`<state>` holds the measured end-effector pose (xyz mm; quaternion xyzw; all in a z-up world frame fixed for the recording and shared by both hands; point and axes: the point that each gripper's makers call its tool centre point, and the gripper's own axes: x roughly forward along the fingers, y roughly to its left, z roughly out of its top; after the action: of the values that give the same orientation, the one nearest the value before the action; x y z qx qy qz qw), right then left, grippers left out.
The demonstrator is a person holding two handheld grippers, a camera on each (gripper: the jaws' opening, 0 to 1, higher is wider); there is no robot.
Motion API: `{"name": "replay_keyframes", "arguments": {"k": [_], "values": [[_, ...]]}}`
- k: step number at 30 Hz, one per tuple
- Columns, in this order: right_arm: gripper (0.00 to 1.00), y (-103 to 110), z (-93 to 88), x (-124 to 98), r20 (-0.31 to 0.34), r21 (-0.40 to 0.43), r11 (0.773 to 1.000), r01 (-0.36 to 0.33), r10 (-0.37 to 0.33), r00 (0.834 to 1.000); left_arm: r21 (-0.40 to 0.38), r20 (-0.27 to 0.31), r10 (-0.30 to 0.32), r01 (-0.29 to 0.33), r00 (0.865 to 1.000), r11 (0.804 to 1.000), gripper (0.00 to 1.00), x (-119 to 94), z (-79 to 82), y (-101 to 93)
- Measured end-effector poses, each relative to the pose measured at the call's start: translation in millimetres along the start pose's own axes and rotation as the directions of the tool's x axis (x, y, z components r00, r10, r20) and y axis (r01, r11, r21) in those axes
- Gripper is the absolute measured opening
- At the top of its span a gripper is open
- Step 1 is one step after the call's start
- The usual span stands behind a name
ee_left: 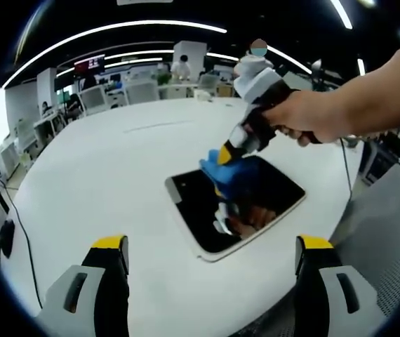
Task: Wipe the mirror surface with the cleaning cloth until all visible marks leave the cleaned area.
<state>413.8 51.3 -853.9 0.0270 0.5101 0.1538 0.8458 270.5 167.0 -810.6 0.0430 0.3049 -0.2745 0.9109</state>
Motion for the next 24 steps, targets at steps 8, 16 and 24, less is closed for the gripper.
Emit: {"name": "replay_keyframes", "arguments": {"k": [8,16,24], "values": [[0.06,18,1.8,3,-0.018,0.005,1.000,-0.022,0.022,1.000,-0.001,-0.001,-0.004,0.004,1.000,1.000,0.99,-1,0.0,-1.2],[0.06,40,10.6,17,-0.024,-0.005,0.999,-0.052,0.051,0.998,-0.005,-0.007,-0.003,0.003,1.000,1.000,0.99,-1,-1.2,-0.5],[0.06,61,14.7,22,-0.028,-0.027,0.997,-0.074,0.074,0.997,0.003,-0.011,-0.009,0.009,1.000,1.000,0.99,-1,-0.9,-2.2]]}}
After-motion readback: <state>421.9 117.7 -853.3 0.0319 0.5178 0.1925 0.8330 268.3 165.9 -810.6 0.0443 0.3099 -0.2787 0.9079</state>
